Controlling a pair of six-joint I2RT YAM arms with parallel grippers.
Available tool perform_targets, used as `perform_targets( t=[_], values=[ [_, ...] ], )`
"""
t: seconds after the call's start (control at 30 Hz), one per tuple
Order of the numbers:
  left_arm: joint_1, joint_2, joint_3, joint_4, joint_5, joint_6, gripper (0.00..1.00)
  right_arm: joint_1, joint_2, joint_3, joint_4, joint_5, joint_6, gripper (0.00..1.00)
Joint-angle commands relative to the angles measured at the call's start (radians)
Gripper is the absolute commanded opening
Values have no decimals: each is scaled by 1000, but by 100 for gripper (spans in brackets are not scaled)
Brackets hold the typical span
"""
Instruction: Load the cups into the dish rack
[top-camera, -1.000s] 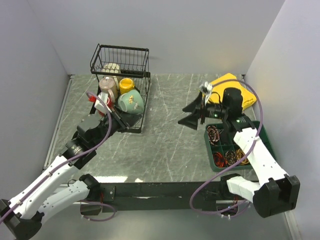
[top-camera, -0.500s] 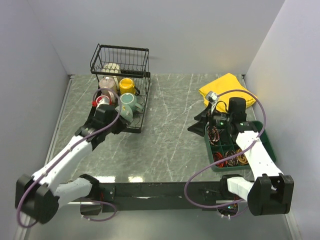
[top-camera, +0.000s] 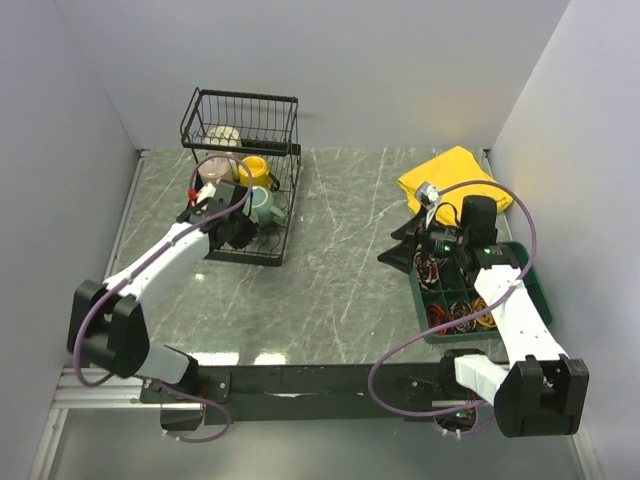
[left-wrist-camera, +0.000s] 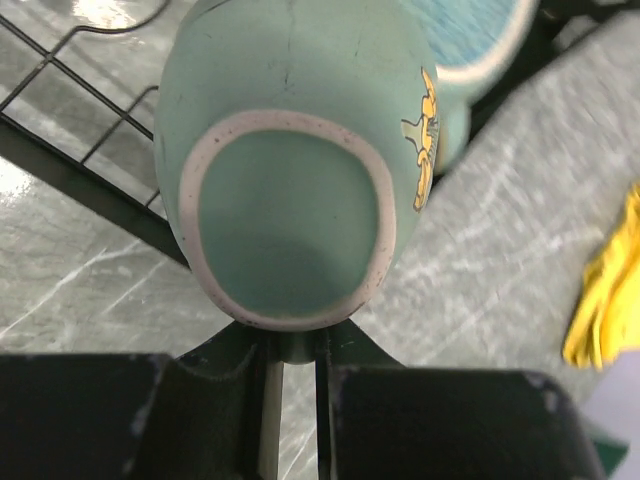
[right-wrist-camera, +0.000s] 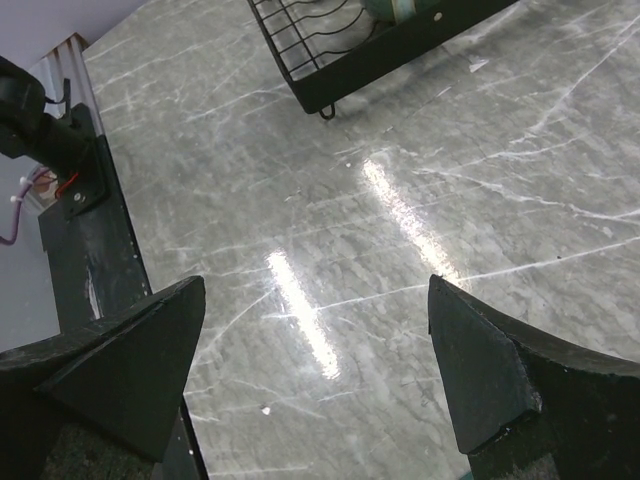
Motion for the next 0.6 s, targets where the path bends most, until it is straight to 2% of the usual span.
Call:
perform_targets(
  t=[0.0,0.57],
  values=[
    [7,55,81,-55,-84,-88,1,-8,-36,31,1,-28,-20,98],
    [10,220,111,-17,-115,-152,2,-57,-42,40,-21,-60,-26,99]
  ],
)
